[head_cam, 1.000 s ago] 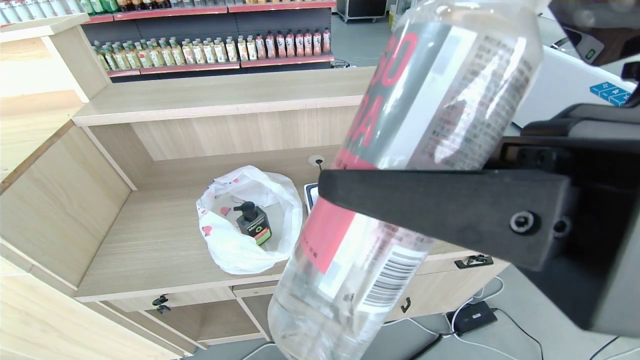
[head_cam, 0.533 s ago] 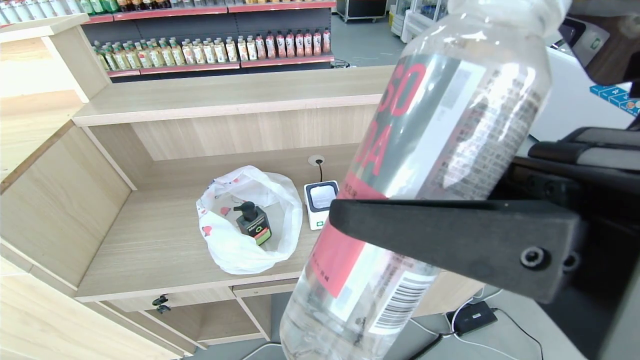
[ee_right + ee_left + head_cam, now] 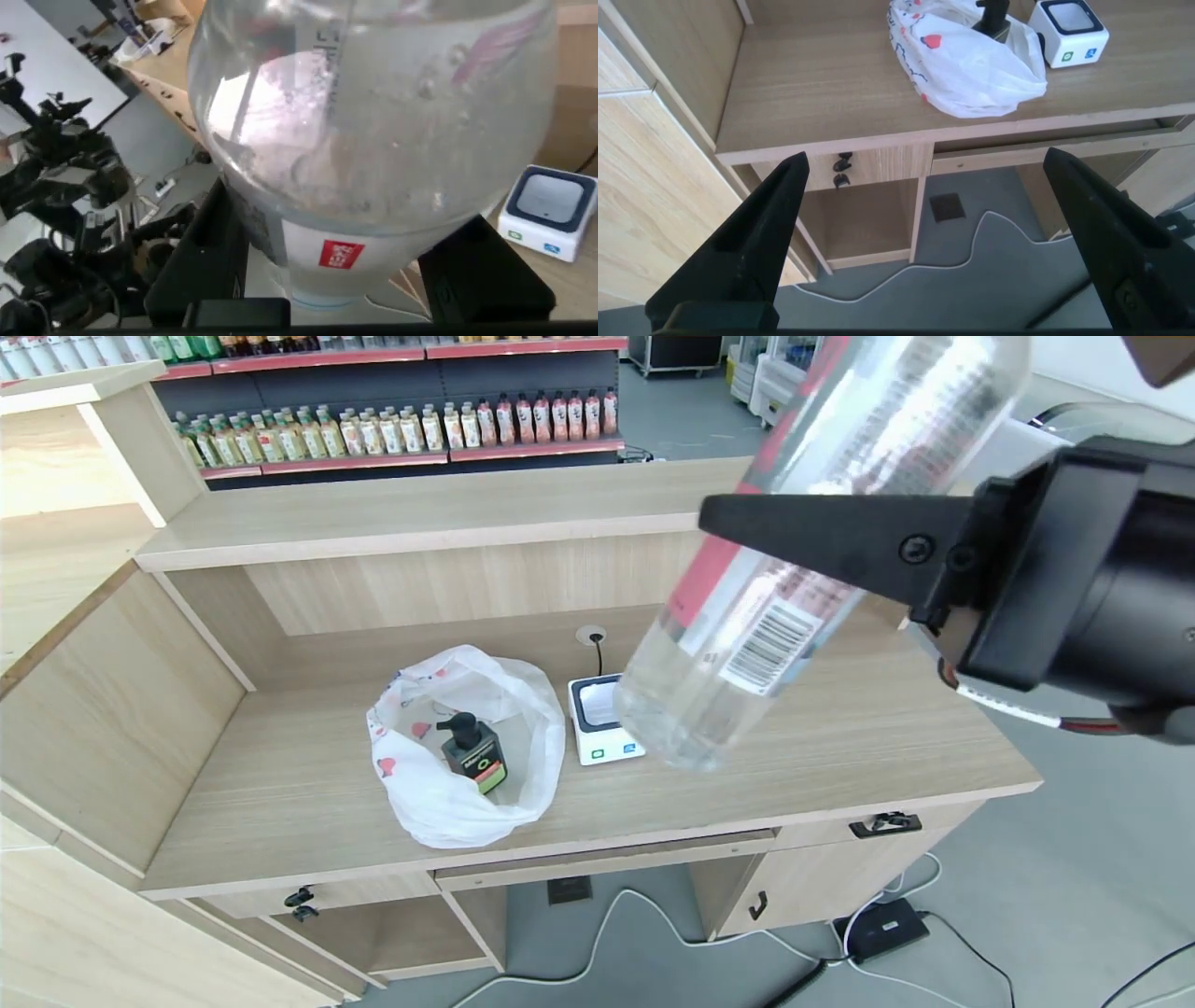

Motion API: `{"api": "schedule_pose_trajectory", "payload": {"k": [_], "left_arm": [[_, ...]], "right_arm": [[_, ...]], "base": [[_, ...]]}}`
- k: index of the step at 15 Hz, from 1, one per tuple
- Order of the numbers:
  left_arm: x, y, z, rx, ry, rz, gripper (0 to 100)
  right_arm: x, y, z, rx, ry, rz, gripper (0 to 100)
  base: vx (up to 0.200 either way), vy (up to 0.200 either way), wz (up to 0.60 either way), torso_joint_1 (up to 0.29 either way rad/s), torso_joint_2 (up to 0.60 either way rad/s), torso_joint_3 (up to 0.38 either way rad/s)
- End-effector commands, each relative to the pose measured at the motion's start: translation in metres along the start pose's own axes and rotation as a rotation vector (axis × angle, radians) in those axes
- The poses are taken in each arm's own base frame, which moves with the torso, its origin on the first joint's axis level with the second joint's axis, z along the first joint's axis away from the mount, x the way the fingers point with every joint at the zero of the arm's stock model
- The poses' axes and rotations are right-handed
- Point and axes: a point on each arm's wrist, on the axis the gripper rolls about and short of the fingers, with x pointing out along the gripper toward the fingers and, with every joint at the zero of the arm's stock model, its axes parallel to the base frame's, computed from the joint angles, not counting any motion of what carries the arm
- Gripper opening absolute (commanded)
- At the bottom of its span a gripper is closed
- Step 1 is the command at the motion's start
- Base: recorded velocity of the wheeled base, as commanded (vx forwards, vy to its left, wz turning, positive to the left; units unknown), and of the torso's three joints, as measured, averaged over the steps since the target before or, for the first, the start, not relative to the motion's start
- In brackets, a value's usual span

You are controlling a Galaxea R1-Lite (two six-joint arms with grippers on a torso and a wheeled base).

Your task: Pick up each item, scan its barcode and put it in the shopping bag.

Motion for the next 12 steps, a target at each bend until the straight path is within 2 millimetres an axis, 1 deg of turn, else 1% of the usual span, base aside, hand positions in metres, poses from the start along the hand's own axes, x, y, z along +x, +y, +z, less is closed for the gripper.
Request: {"api": "schedule_pose_trajectory", "payload": {"k": [1, 2, 4, 5, 7, 8, 10, 12], "left_arm": [[0.000, 0.000, 0.000, 0.000, 0.000, -0.002, 100], [0.000, 0.000, 0.000, 0.001, 0.000, -0.002, 100], [0.000, 0.000, 0.000, 0.000, 0.000, -0.002, 100], [0.000, 0.000, 0.000, 0.001, 0.000, 0.000, 100], [0.000, 0.000, 0.000, 0.001, 0.000, 0.000, 100], [0.000, 0.000, 0.000, 0.000, 0.000, -0.002, 100], [0.000, 0.000, 0.000, 0.000, 0.000, 0.000, 100], [0.000, 0.000, 0.000, 0.001, 0.000, -0.002, 100]], "right_arm": [[-0.037, -0.028, -0.006, -0.024, -0.016, -0.187, 0], [-0.047, -0.043, -0.010, -0.030, -0.013, -0.275, 0], [-0.063, -0.083, -0.020, -0.040, -0.022, -0.492, 0], [-0.069, -0.098, -0.025, -0.044, -0.023, -0.562, 0], [-0.071, -0.118, -0.031, -0.052, -0.005, -0.644, 0], [-0.071, -0.129, -0.033, -0.094, 0.024, -0.685, 0], [-0.067, -0.151, -0.034, -0.252, 0.097, -0.755, 0], [-0.064, -0.160, -0.034, -0.325, 0.128, -0.806, 0]], "base": [[0.000, 0.000, 0.00, 0.000, 0.00, 0.000], [0.000, 0.000, 0.00, 0.000, 0.00, 0.000], [0.000, 0.000, 0.00, 0.000, 0.00, 0.000], [0.000, 0.000, 0.00, 0.000, 0.00, 0.000], [0.000, 0.000, 0.00, 0.000, 0.00, 0.000], [0.000, 0.000, 0.00, 0.000, 0.00, 0.000], [0.000, 0.000, 0.00, 0.000, 0.00, 0.000], [0.000, 0.000, 0.00, 0.000, 0.00, 0.000]]}}
